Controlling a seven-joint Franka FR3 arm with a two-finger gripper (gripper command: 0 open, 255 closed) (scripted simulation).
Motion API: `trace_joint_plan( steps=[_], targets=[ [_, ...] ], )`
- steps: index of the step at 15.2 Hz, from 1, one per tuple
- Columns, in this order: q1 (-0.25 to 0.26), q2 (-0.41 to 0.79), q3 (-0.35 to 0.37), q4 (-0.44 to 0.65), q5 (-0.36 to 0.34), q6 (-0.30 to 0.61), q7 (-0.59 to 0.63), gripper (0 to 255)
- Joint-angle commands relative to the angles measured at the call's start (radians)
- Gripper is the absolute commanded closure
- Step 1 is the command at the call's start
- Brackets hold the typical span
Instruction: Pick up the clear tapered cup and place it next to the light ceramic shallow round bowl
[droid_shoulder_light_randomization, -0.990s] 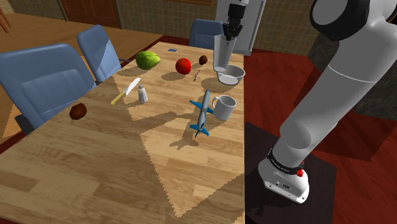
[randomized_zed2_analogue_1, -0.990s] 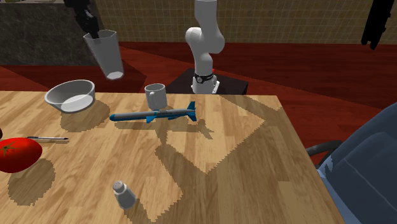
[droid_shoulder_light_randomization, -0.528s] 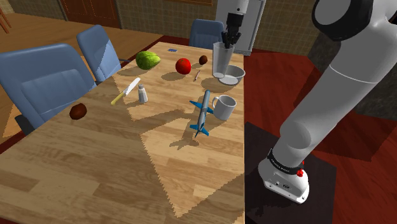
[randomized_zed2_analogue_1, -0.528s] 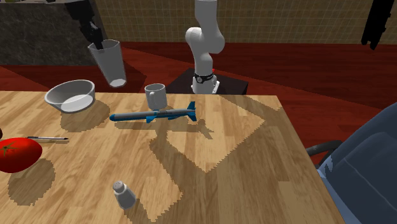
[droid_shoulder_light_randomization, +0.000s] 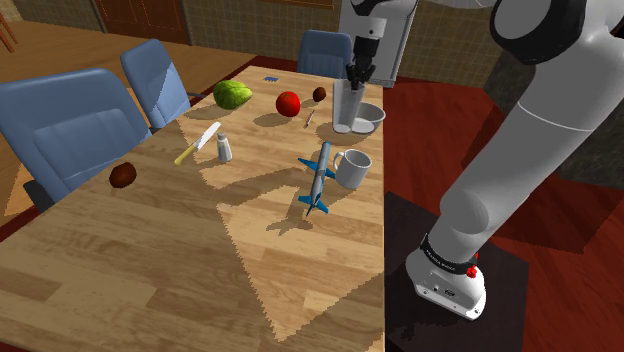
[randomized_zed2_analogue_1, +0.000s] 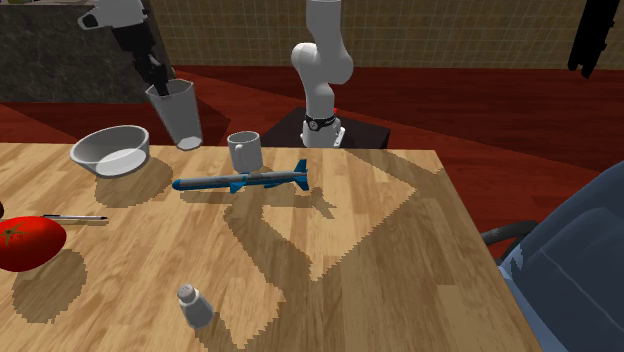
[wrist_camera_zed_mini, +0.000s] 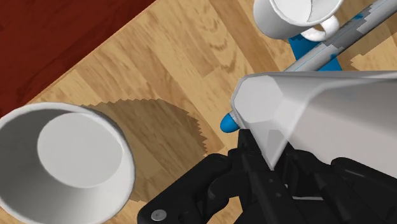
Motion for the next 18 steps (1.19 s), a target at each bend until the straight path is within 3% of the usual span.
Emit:
trace_joint_plan(
  steps=[1, 18],
  targets=[
    [0.0, 0.003, 0.0, -0.024, 0.001, 0.027, -0.002, 255],
    [0.0, 0.056, 0.0, -0.192, 0.02, 0.247, -0.031, 255]
  ],
)
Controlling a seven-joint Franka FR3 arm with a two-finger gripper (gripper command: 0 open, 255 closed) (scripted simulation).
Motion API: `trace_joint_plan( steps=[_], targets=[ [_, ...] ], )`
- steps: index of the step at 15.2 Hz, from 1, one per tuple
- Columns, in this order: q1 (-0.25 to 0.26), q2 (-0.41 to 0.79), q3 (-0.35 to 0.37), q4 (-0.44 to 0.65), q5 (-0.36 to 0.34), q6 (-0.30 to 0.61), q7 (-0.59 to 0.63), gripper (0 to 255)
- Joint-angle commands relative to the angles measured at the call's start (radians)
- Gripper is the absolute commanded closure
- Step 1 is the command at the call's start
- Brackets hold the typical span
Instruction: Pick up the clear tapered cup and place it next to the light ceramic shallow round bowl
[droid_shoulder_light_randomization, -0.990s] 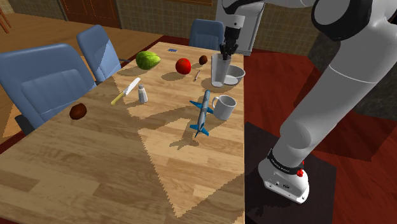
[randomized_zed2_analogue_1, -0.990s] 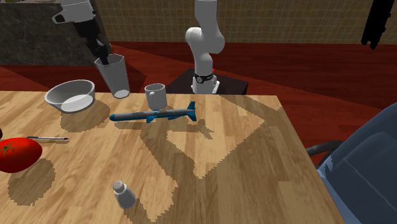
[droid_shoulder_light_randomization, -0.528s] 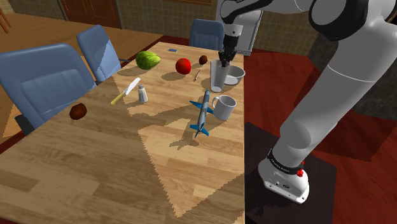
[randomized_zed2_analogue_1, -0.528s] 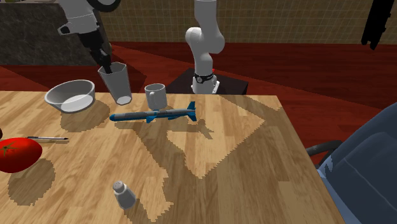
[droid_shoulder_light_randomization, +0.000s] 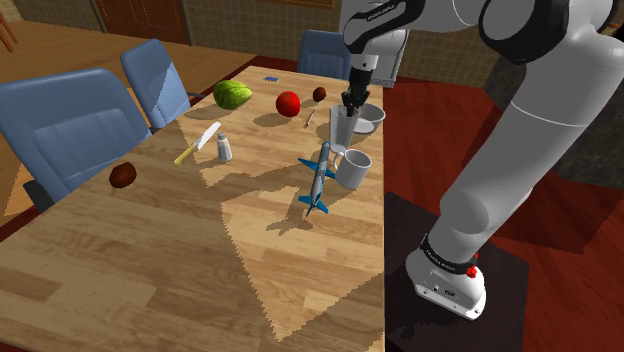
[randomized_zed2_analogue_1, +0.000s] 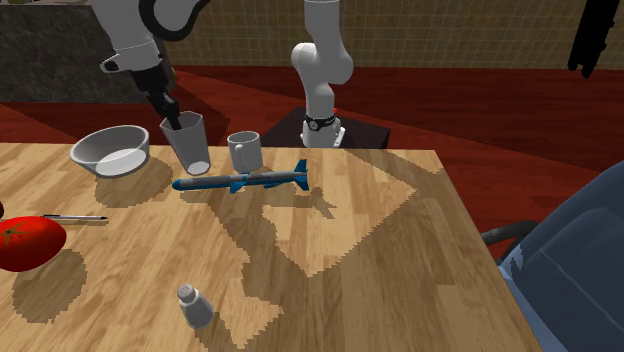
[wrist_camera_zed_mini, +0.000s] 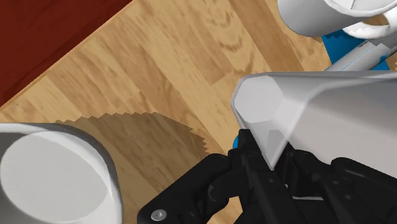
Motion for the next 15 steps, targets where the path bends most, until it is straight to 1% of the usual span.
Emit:
trace_joint_plan(
  steps=[1, 3, 11, 12, 15],
  targets=[
    [0.001, 0.012, 0.001, -0.018, 0.004, 0.031, -0.003, 255],
    [0.001, 0.027, 0.001, -0.039, 0.01, 0.065, -0.009, 255],
    [0.003, 0.027, -0.001, -0.039, 0.01, 0.065, -0.009, 255],
    [0.002, 0.027, -0.001, -0.037, 0.01, 0.064, -0.01, 0],
    [0.002, 0.026, -0.002, -0.039, 0.009, 0.064, -0.011, 0]
  ],
)
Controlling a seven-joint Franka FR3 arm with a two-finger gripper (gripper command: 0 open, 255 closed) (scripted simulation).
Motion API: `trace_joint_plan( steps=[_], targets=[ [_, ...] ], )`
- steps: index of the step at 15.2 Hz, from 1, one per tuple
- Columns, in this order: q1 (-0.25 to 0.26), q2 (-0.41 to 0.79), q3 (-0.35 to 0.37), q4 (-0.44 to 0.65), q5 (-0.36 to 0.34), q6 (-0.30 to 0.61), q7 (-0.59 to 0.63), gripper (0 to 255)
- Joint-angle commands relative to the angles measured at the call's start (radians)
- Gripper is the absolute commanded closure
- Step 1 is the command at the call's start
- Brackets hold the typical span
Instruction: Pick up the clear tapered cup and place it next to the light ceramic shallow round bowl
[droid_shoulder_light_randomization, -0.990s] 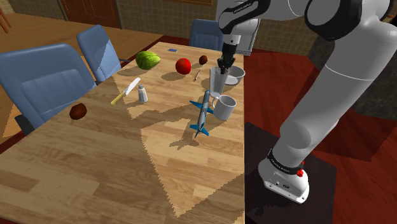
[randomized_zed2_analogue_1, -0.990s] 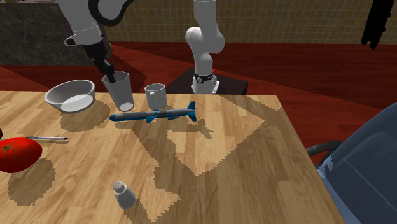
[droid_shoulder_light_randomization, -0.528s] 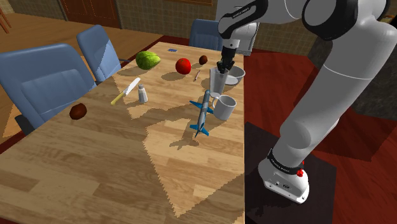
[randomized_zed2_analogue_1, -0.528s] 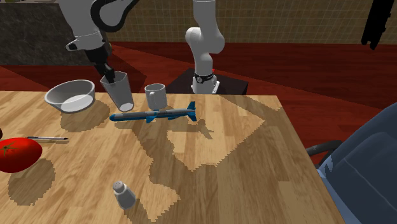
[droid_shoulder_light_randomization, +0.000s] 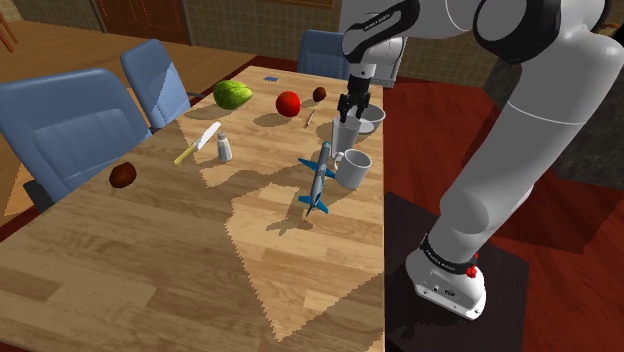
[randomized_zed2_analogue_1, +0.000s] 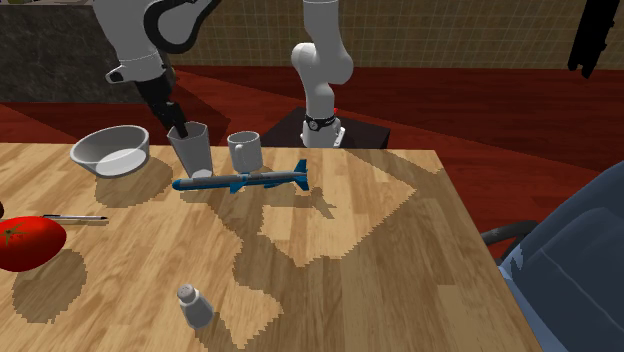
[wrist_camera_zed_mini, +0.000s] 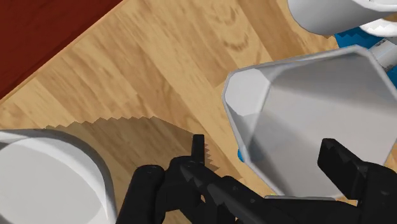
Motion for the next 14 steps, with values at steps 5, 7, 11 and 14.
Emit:
trace_joint_plan(
  steps=[5, 7, 11, 14],
  targets=[
    [-0.003, -0.026, -0.003, 0.07, -0.011, -0.096, 0.009, 0],
    [-0.004, -0.031, -0.004, 0.091, -0.013, -0.122, 0.01, 0],
    [-0.004, -0.031, -0.004, 0.091, -0.013, -0.122, 0.01, 0],
    [-0.004, -0.031, -0.004, 0.091, -0.013, -0.122, 0.01, 0]
  ],
)
